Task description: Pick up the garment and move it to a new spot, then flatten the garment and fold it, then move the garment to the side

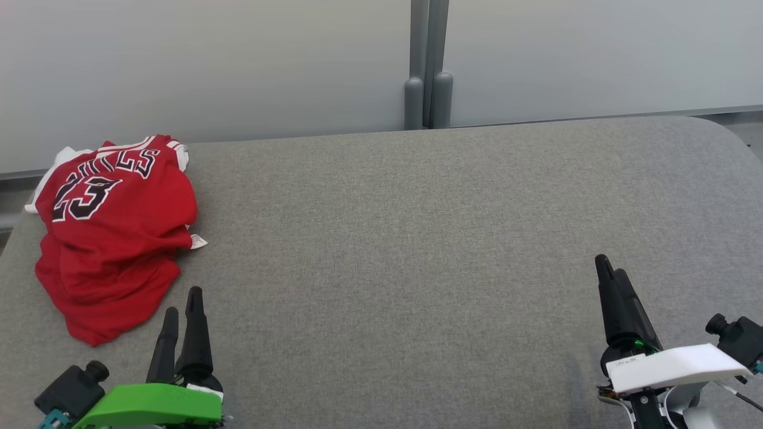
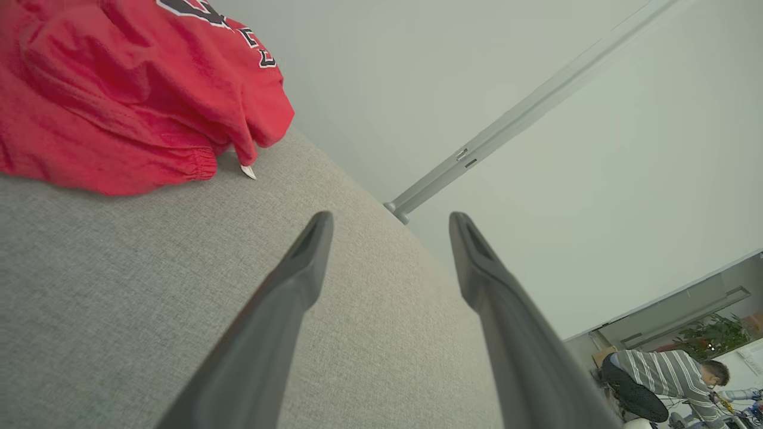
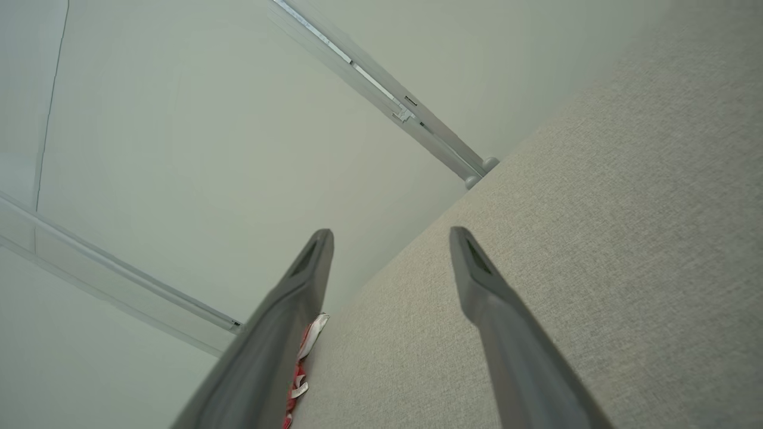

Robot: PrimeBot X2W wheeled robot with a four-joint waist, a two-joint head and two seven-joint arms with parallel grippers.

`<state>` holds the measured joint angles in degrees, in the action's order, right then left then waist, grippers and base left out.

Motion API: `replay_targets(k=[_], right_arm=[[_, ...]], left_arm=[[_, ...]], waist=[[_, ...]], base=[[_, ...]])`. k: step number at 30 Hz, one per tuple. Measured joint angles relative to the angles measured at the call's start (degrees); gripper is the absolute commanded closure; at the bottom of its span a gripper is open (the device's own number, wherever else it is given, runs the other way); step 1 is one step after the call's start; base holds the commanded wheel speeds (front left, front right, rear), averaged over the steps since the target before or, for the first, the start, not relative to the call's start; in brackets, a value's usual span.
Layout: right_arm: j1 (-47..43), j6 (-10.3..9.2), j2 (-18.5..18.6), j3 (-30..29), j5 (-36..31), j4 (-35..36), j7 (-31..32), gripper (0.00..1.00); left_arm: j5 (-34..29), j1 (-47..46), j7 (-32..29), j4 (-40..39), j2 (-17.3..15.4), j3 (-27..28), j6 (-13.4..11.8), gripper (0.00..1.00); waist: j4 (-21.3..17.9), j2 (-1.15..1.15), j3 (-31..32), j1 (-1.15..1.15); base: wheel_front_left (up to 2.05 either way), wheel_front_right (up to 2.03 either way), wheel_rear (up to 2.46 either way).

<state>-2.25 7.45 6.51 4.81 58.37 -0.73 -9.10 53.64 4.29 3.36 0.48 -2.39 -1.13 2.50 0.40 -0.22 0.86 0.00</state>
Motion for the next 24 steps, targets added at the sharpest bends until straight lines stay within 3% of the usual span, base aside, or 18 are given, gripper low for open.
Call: replay_targets(k=[10,24], right_arm=[[0.0,0.00,-0.5,0.7,-10.6,-0.3,-0.8,0.00],[0.0,0.01,-1.3,0.0,-21.5,-0.6,-2.1,0.00]], left_arm=[[-11.0,0.0,1.9,0.2,-0.1,-1.6,-1.0,0.00],[-20.3,0.3,4.3,1.5,-0.4,-2.4,-2.0,0.00]], waist=[[0.1,0.00,0.1,0.00],[0.2,0.00,0.3,0.00]], base=[[0.00,0.00,0.00],[0.00,0.00,0.00]])
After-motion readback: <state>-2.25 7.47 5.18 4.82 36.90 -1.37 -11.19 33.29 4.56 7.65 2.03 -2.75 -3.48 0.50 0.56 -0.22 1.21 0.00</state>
